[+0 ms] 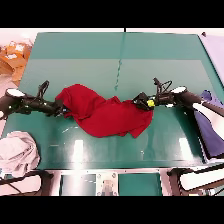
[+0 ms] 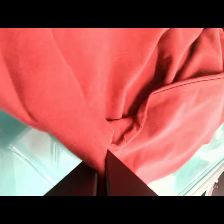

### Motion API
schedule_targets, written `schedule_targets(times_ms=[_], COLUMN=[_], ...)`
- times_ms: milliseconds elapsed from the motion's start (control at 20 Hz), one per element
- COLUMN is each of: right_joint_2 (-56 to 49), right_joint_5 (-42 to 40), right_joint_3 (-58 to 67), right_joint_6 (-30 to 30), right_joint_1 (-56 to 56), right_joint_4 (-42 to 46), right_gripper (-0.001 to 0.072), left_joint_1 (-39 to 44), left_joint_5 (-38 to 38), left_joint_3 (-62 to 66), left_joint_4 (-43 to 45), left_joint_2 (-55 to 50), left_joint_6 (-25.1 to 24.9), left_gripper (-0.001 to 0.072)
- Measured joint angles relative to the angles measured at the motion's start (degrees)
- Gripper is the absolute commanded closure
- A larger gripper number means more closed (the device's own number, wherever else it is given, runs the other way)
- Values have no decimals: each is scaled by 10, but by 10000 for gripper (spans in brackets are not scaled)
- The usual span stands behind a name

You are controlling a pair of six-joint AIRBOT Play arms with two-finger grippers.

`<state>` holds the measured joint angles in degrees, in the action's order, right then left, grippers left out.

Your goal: Fold the shirts.

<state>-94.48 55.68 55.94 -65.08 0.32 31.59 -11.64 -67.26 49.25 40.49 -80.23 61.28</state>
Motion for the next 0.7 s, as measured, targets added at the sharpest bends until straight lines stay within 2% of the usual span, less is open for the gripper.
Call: schedule_targets(times_ms=[50, 350, 500, 700], right_joint_2=[-5, 9, 48, 139], right_joint_5=[6, 130, 194, 235], right_joint_3=[5, 113, 196, 284], right_joint_6=[9, 33, 13, -9], right_joint_1=[6, 9, -8, -33], right_joint_4=[-2, -38, -43, -47], right_gripper=[684, 695, 695, 695], left_joint_1=[0, 0, 0, 0], left_joint_5=[-3, -54, -67, -54], left_joint_3=[3, 91, 172, 308], left_joint_4=[0, 0, 3, 4], left_joint_2=[0, 31, 96, 207], left_joint_6=[-1, -1, 9, 20], left_gripper=[678, 679, 679, 679])
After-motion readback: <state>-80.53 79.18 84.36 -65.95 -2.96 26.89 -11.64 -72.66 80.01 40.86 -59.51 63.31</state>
